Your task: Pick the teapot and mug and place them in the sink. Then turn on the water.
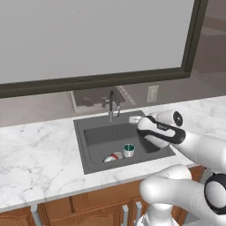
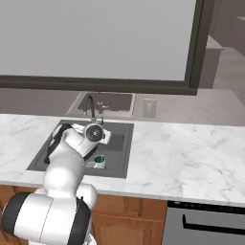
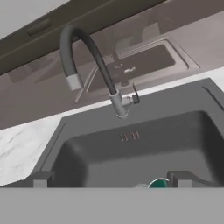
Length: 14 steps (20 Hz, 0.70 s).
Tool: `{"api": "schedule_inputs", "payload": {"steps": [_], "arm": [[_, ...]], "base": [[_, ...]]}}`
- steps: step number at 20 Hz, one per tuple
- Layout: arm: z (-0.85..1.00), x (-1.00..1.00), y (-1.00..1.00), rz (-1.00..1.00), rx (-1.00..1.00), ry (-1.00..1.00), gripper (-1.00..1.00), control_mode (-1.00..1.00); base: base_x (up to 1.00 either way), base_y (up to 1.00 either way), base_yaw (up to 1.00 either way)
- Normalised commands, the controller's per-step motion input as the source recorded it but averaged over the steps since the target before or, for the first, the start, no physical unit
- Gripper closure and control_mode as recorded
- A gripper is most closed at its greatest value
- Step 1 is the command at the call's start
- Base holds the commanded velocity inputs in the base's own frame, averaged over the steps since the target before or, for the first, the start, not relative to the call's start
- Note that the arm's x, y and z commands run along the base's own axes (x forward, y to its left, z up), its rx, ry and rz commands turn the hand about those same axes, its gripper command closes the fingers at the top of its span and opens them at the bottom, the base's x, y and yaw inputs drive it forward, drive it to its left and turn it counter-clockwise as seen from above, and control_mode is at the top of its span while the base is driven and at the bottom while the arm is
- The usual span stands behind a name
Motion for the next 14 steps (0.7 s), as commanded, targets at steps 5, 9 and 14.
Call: {"api": "schedule_inputs", "payload": {"steps": [5, 9, 14], "arm": [[0.00, 0.07, -0.71, 0.18, 0.00, -0.10, -1.00, -1.00], [0.00, 0.00, -0.45, 0.18, -0.01, -0.20, -1.00, -1.00], [0.00, 0.00, -0.08, 0.12, -0.07, -0.26, -1.00, -1.00]], "base": [[0.00, 0.00, 0.00], [0.00, 0.00, 0.00], [0.00, 0.00, 0.00]]}}
